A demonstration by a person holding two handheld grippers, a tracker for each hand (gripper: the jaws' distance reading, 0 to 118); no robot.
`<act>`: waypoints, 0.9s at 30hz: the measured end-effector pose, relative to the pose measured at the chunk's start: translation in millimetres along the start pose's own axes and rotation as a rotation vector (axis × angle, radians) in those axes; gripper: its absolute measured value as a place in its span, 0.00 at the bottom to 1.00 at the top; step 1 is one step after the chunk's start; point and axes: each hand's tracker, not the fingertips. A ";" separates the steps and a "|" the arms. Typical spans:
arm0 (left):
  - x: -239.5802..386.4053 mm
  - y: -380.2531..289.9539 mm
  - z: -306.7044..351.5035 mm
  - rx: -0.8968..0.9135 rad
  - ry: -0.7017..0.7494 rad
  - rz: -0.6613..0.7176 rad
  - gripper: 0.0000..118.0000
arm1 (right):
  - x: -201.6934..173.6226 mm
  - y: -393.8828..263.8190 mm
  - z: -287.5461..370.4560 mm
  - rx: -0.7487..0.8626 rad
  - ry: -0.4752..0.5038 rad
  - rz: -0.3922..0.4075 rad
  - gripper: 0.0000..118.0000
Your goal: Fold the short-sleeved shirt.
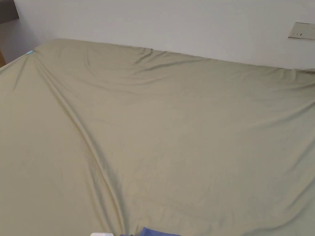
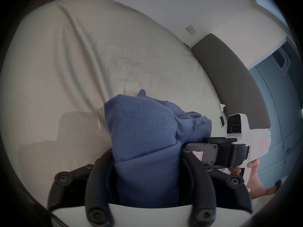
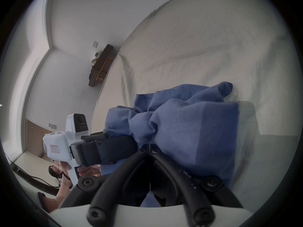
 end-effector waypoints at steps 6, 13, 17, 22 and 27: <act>-19.4 17.3 44.0 0.016 -0.085 0.107 0.27 | -27.8 0.6 24.6 0.045 -0.046 0.104 0.01; -88.1 30.3 143.6 0.072 0.237 0.081 0.27 | -37.8 8.2 58.2 0.132 -0.118 0.099 0.01; -136.4 40.7 185.6 0.045 0.403 0.093 0.27 | -31.7 13.1 62.6 0.150 -0.177 0.095 0.01; -169.4 52.3 228.1 0.096 0.561 0.158 0.27 | -32.6 17.3 54.0 0.163 -0.177 0.040 0.01; -196.3 70.5 238.7 0.072 0.698 0.146 0.27 | -43.2 16.6 39.7 0.123 -0.169 0.050 0.01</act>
